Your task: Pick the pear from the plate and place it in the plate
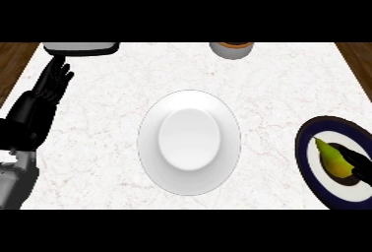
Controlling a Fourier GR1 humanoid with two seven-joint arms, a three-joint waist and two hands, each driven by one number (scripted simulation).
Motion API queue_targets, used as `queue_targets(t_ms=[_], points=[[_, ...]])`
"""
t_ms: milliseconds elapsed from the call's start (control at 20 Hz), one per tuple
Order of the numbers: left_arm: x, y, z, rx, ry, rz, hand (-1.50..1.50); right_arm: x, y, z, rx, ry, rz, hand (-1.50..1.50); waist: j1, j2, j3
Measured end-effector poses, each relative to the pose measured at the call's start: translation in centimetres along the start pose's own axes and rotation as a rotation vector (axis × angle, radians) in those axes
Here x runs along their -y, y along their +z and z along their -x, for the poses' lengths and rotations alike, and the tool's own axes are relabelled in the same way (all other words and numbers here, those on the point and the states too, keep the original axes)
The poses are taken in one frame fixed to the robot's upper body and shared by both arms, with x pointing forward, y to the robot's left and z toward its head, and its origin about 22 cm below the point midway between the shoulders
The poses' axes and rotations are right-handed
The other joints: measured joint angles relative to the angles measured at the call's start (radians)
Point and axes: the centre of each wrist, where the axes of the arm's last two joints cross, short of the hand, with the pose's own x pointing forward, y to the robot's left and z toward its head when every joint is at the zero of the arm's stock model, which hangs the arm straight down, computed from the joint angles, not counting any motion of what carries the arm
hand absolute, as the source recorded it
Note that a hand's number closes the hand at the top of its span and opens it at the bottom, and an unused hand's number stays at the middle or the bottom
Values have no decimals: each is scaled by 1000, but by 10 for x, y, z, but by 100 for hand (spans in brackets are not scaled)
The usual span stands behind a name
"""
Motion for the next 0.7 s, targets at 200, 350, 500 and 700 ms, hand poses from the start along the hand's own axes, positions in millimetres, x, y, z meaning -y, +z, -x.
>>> queue_targets(t_ms=[200,350,500,700], points=[[-1,2,1,-6,-3,-2,0,42,1,-17,-134,202,-109,-150,-6,-1,-3],[0,2,-3,0,-4,0,0,59,1,-32,-249,336,-218,-150,-8,-2,-4],[-1,-1,-8,2,-3,-2,0,74,-5,-45,-361,446,-327,-150,-3,0,-4],[-2,2,-5,4,1,11,0,71,-12,-56,-502,529,-453,-150,11,2,-3]])
